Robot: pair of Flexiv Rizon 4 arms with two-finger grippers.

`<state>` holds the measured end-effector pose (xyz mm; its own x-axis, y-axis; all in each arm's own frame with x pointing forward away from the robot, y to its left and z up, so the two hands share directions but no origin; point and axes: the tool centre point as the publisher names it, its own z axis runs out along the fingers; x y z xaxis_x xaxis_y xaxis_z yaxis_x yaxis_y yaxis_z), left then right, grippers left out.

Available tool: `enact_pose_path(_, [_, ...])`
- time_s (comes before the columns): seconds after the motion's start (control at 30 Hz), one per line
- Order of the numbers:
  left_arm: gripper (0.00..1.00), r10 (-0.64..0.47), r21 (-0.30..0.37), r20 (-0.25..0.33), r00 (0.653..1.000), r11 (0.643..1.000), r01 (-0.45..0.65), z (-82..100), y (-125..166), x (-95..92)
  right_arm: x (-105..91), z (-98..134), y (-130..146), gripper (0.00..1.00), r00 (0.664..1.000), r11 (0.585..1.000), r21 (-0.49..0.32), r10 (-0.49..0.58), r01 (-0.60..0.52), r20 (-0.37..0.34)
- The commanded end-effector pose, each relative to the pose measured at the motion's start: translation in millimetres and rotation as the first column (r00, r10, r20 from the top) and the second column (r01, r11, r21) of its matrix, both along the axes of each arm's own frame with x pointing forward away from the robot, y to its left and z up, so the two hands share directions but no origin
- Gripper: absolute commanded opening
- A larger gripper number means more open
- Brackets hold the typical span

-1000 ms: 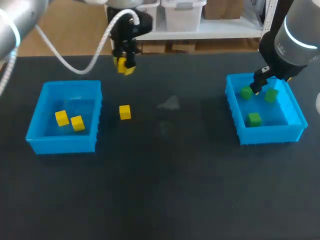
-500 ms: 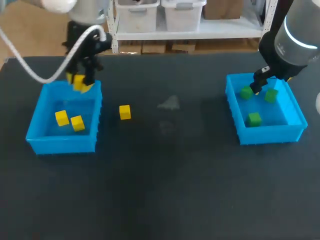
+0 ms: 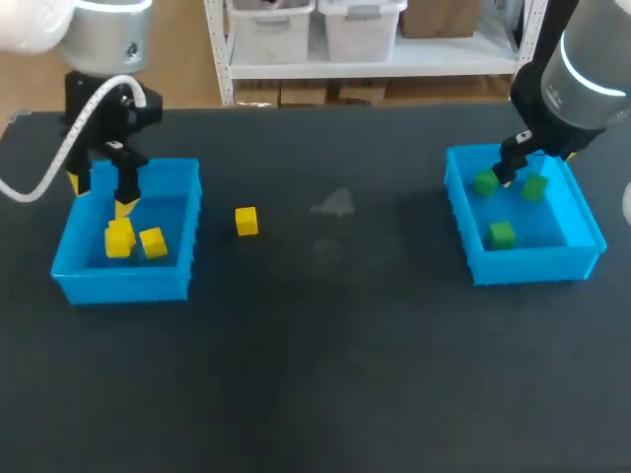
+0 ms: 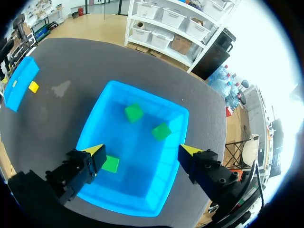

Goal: Put the green cubes in the right bin and the yellow cubes in the left bin.

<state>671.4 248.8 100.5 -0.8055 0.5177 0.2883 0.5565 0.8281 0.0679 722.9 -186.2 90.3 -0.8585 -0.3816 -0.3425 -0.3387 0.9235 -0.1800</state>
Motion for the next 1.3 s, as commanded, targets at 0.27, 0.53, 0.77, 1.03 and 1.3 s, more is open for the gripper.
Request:
enact_pose_path(0.27, [1.00,-0.008,-0.304,0.465,0.885,0.938,0.168,4.7,-28.4,22.3,-1.5,-0.1,-0.3,1.00,1.000,1.000,0.000,-0.001,0.001,0.005])
enact_pose_path(0.53, [1.00,-0.147,-0.328,0.463,0.874,0.888,0.323,0.0,-78.7,44.1,-1.5,-0.1,-0.3,1.00,1.000,1.000,0.000,-0.001,0.001,0.005])
enact_pose_path(0.77, [1.00,-0.260,-0.364,0.439,0.860,0.824,0.435,-11.1,-114.0,50.2,-1.5,-0.1,-0.3,1.00,1.000,1.000,0.000,-0.001,0.001,0.005])
enact_pose_path(1.03, [1.00,-0.377,-0.359,0.368,0.850,0.786,0.503,-28.1,-128.1,50.6,-1.5,-0.1,-0.3,1.00,1.000,1.000,0.000,-0.001,0.001,0.005])
enact_pose_path(1.3, [1.00,-0.447,-0.329,0.326,0.833,0.773,0.543,-26.3,-134.5,61.0,-1.5,-0.1,-0.3,1.00,1.000,1.000,0.000,-0.001,0.001,0.005])
